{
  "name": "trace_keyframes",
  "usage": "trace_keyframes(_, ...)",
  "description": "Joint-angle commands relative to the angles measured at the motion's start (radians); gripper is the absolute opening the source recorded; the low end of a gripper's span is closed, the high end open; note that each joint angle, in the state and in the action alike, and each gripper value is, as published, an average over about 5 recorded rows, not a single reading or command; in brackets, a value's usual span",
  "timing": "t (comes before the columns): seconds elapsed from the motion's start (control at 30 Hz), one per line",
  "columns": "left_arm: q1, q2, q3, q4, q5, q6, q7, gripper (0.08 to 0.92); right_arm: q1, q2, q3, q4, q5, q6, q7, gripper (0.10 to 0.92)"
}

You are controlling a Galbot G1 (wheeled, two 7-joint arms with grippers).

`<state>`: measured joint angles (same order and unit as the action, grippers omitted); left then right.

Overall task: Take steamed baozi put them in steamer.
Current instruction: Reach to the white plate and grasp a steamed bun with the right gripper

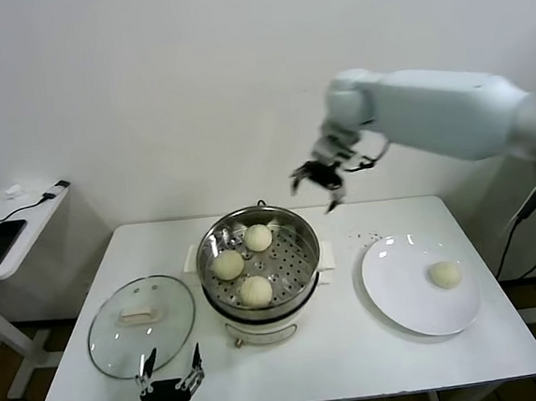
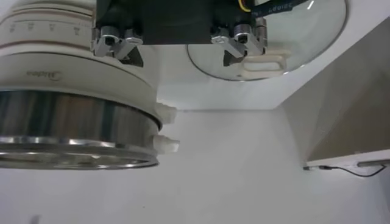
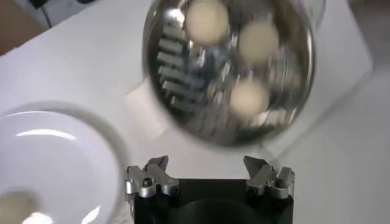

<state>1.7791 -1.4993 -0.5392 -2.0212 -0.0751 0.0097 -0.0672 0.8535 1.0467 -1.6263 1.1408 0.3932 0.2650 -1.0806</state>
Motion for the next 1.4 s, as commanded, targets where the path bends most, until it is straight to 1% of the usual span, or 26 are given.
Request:
trace_keyframes(0.03,-0.014,-0.007,0.000,0.005,-0.005,0.004,0.001,0.823,-0.002,-0.386,-0.146,0.053,0.055,-0.279,-0.002,0.823)
trace_keyframes(0.13,-0.013,-0.010,-0.001,0.004,-0.005,0.006,0.002,0.823,-0.115,-0.447,-0.066,0.044,0.003,-0.303,0.009,0.823)
trace_keyframes(0.27,-0.008,-0.012,-0.006,0.003,-0.004,0.008,0.003,0.823,-0.283,-0.485,0.065,0.004,-0.071,-0.308,0.015,0.823)
trace_keyframes(0.43,0.004,-0.019,-0.012,0.000,-0.003,0.007,0.002,0.823,-0.451,-0.496,0.203,-0.047,-0.150,-0.308,0.019,0.823)
trace_keyframes(0.63,0.019,-0.027,-0.010,-0.004,0.009,0.004,0.002,0.823,-0.601,-0.471,0.353,-0.111,-0.230,-0.308,0.032,0.823)
trace_keyframes(0.9,0.043,-0.032,-0.009,-0.016,0.020,-0.002,0.000,0.823,-0.682,-0.391,0.461,-0.231,-0.285,-0.305,0.051,0.823)
trace_keyframes(1.23,0.054,-0.032,-0.010,-0.020,0.025,-0.010,-0.002,0.823,-0.725,-0.330,0.491,-0.263,-0.319,-0.318,0.070,0.823)
trace_keyframes(1.4,0.052,-0.032,-0.011,-0.017,0.023,-0.012,-0.003,0.823,-0.723,-0.323,0.487,-0.261,-0.335,-0.328,0.076,0.823)
